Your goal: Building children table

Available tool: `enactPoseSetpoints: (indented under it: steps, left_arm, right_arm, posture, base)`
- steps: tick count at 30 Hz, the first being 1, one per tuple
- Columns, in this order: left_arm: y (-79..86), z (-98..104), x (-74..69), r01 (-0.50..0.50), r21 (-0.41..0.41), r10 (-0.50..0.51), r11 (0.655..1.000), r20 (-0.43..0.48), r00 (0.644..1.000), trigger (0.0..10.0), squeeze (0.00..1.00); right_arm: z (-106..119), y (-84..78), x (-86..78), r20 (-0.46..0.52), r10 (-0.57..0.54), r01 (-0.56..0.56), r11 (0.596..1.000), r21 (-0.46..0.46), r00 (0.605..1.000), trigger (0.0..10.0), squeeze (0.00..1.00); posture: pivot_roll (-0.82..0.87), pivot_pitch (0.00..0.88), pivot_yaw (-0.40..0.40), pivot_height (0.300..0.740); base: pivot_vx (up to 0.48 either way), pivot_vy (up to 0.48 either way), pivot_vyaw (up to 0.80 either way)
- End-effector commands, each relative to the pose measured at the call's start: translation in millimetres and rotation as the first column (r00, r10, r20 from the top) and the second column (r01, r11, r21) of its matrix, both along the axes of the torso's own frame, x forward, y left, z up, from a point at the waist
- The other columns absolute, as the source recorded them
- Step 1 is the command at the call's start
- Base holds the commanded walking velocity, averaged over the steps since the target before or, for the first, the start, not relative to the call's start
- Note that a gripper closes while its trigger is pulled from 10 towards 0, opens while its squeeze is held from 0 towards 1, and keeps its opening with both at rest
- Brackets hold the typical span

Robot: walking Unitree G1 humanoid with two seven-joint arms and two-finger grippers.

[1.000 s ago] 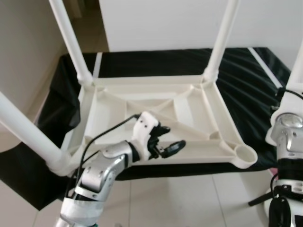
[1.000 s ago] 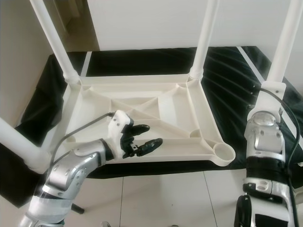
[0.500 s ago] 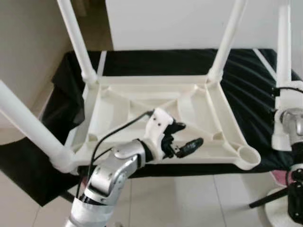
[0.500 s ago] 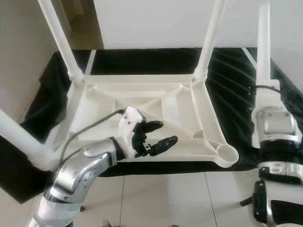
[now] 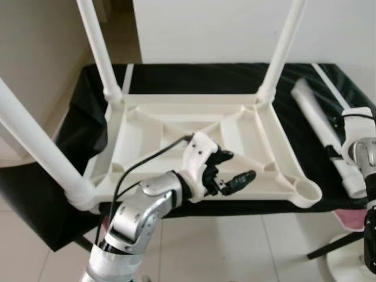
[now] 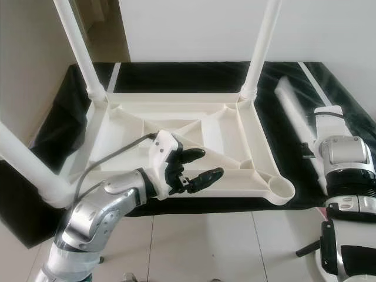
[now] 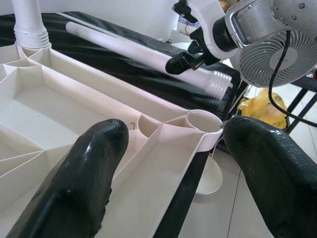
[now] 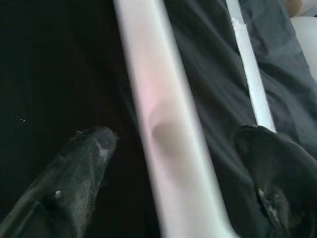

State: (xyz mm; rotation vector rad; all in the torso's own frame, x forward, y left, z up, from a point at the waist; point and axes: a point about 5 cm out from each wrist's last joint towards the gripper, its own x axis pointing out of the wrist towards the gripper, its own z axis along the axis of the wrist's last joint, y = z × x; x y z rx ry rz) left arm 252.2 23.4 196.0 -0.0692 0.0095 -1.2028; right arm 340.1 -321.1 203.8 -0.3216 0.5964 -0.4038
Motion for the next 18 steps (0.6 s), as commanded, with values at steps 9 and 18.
enactPoseSetpoints:
  steps: [9, 18]
  left_arm:
    - [-0.1, 5.7, -0.2, -0.023, -0.02, 0.023, 1.0, -0.009, 1.0, 10.0, 0.0]
    - [-0.9, 7.3, 0.2, -0.029, -0.024, 0.029, 0.999, -0.012, 1.0, 10.0, 0.0]
  right_arm:
    - [7.2, 1.2, 8.4, 0.117, 0.047, -0.04, 0.997, -0.064, 0.992, 10.0, 0.0]
    - [-0.6, 0.0, -5.7, 0.412, -0.023, 0.049, 0.997, -0.054, 0.911, 10.0, 0.0]
  posture:
    - [-0.04, 0.054, -0.039, 0.74]
    - [-0.03, 0.076, -0.029, 0.74]
  base:
    - [0.0, 0.0, 0.0]
    - [0.0, 0.0, 0.0]
